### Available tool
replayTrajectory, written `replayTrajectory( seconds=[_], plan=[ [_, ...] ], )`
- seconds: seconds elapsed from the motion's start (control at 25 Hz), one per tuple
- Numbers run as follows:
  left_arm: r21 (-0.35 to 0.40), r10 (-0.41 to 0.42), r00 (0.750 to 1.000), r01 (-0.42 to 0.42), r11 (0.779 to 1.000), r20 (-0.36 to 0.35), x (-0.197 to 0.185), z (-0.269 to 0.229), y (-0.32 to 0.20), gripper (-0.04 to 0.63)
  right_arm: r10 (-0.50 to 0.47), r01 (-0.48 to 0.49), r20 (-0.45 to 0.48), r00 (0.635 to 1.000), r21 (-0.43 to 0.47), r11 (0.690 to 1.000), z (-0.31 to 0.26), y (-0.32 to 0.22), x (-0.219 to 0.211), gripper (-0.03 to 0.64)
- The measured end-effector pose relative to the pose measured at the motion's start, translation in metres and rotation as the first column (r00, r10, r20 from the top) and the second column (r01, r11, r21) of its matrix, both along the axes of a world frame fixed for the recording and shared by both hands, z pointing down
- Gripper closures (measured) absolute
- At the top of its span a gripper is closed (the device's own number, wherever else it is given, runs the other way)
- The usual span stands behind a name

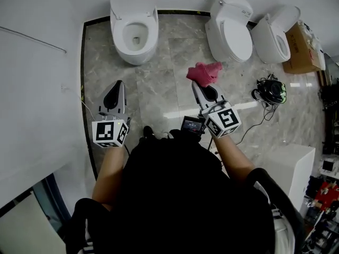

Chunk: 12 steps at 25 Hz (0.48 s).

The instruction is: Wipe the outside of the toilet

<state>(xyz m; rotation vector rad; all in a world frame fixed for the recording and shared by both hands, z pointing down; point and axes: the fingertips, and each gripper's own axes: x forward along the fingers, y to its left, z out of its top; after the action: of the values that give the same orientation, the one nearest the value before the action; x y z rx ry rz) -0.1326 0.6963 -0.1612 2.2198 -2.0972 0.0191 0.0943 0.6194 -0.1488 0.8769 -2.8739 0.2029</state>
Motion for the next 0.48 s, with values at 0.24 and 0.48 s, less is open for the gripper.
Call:
replayTrajectory(
  seconds=[0.24,0.48],
  plan=[
    [0.000,-0.029,1.000,0.029,1.000,0.008,0.045,-0.011,0.011,0.577,-0.047,0.047,0.040,0.998,0.000,0.999,0.006,0.017,0.024,0.569],
    [-0.082,-0.009,1.000,0.010,0.997,0.012,0.103,0.004,0.030,0.577,-0.072,0.073,0.051,0.996,-0.032,0.997,0.018,0.035,0.078,0.569]
  ],
)
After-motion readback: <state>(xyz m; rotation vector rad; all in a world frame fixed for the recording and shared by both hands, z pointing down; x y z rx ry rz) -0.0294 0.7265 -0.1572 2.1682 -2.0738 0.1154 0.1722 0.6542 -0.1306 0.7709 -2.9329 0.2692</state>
